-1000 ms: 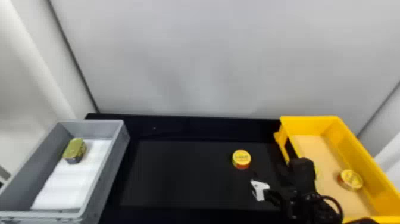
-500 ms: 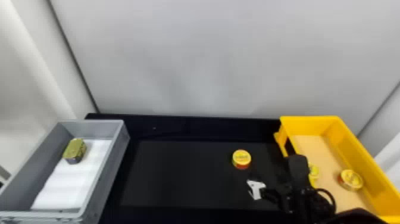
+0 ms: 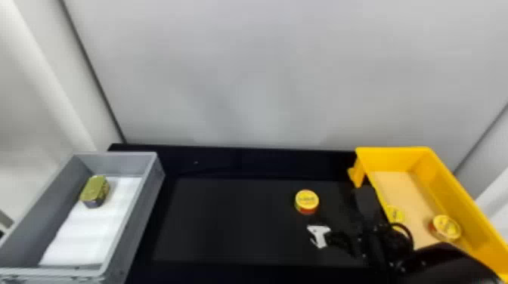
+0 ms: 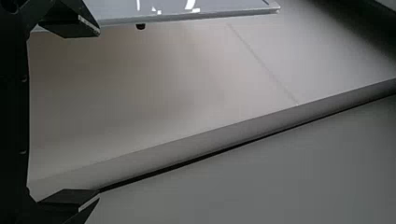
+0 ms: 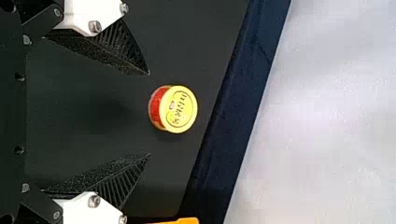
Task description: Pick up the round yellow can and place it in the yellow rectangular box
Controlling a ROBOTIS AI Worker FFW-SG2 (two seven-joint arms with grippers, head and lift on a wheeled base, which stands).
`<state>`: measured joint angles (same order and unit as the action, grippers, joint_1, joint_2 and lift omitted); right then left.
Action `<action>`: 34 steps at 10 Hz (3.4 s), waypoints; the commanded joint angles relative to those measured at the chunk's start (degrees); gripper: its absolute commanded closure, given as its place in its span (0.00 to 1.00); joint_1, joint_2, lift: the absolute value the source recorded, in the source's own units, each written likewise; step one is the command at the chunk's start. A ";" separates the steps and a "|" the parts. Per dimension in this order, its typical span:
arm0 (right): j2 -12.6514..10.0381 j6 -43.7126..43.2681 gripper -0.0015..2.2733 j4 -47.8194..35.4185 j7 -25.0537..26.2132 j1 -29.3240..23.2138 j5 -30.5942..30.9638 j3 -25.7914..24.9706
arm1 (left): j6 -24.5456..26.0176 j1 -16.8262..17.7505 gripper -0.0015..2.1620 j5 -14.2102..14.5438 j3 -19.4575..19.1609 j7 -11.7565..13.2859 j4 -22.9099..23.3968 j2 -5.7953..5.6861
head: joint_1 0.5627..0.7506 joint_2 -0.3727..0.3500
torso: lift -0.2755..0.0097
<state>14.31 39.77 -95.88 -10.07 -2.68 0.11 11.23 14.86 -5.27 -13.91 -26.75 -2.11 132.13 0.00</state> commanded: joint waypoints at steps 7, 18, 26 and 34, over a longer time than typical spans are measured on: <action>-2.44 -4.16 0.10 11.50 0.31 7.78 1.39 3.11 | 0.00 0.43 0.03 -0.42 1.17 -0.09 -0.21 0.15 | 0.69 0.53 | 0.77; -5.78 -11.90 0.10 36.46 1.98 22.63 1.30 3.72 | 0.17 0.96 0.03 -1.56 2.92 -0.09 -0.56 0.15 | 0.69 0.53 | 0.77; -7.72 -13.57 0.08 37.96 3.03 22.72 0.77 3.90 | 0.17 1.22 0.03 -1.82 3.45 -0.09 -0.65 0.15 | 0.69 0.53 | 0.77; -7.63 -12.16 0.08 37.61 4.18 24.04 4.29 3.72 | 0.35 1.22 0.03 -2.00 3.72 -0.09 -0.91 0.15 | 0.69 0.53 | 0.77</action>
<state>6.59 27.52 -58.44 -5.90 21.34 4.42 15.22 15.26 -4.04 -15.87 -23.04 -2.19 131.17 0.00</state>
